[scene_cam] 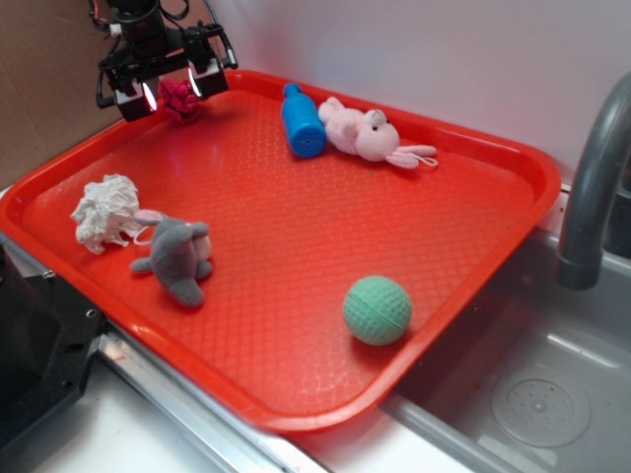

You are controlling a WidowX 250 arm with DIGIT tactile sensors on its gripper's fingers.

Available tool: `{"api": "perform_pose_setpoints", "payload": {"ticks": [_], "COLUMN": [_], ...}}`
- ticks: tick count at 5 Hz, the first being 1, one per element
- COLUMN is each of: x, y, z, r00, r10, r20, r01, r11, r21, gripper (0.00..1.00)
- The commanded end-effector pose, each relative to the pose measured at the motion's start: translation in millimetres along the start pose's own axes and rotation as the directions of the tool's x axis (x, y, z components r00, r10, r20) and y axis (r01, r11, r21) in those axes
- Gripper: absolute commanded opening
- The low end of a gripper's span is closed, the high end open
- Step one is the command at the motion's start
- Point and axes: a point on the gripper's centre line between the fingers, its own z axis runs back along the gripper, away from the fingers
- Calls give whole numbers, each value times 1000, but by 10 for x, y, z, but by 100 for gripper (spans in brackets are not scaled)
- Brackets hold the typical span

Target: Grab the red paper.

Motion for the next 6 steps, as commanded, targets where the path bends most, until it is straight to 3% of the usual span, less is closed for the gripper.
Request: {"api": "perform_pose_setpoints", "payload": {"ticks": [1,2,6], "x": [258,318,391], "y": [-161,-214,-129], "z": [237,203,-83], "r00": [992,992,992], "r10": [22,23,17], "r20": [121,128,126], "r01": [-8,-8,-11], "r11": [993,993,999], "r21": [-114,-120,-50], "gripper": [100,100,100]}}
